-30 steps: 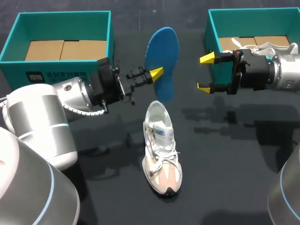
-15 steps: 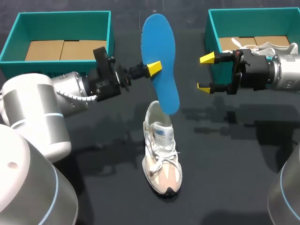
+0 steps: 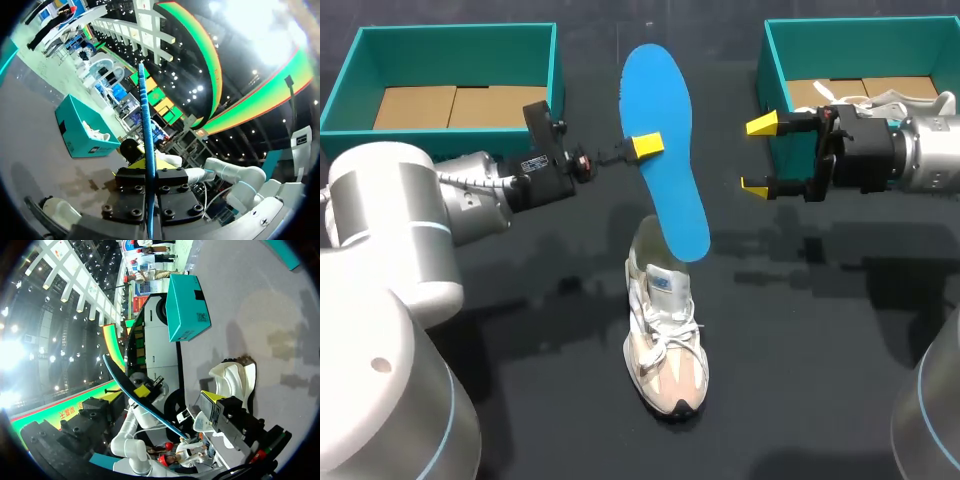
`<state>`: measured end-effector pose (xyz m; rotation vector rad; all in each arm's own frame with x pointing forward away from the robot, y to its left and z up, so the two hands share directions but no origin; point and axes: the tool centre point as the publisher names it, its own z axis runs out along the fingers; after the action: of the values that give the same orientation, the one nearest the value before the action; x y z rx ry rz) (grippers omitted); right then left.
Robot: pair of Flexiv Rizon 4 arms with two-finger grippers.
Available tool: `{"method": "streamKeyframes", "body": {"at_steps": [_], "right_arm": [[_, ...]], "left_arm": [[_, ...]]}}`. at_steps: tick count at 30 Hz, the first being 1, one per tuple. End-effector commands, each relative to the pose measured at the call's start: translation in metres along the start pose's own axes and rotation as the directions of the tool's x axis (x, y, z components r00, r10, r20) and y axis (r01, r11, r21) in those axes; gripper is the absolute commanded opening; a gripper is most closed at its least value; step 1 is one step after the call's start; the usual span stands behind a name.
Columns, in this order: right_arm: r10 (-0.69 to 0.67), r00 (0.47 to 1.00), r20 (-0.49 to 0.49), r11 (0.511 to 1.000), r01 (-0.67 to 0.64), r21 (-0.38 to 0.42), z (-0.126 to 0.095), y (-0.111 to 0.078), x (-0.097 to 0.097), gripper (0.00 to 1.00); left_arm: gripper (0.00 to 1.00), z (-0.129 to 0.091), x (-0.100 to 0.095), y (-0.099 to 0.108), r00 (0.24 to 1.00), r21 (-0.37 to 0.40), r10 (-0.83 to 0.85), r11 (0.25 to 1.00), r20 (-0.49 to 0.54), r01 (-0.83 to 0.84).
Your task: Take the shoe out of the shoebox, open the shoe tongue, remove and reinsert the insole, then place the shoe into the shoebox
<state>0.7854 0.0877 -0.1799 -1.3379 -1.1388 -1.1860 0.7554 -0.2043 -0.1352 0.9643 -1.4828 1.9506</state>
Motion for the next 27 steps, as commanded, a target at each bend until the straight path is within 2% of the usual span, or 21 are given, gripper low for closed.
{"method": "streamKeyframes", "body": {"at_steps": [1,15,22,27], "right_arm": [[0.001,1.000,0.004,1.000,-0.001,-0.001,0.000,-0.001,0.000,1.00],[0.001,1.000,0.004,1.000,-0.001,-0.001,0.000,-0.001,0.000,1.00],[0.001,1.000,0.004,1.000,-0.001,-0.001,0.000,-0.001,0.000,1.00],[-0.051,0.997,0.059,0.998,0.053,-0.033,-0.005,0.000,0.001,1.00]], "left_arm": [[0.00,-0.001,-0.009,-0.001,0.964,-0.032,-0.262,0.965,-0.040,0.261],[0.00,0.002,-0.020,0.011,0.871,-0.067,-0.483,0.870,0.091,0.489],[0.00,0.001,-0.030,0.017,0.856,-0.090,-0.501,0.854,0.126,0.513],[0.00,0.000,-0.034,0.020,0.840,-0.095,-0.527,0.837,0.127,0.540]]}}
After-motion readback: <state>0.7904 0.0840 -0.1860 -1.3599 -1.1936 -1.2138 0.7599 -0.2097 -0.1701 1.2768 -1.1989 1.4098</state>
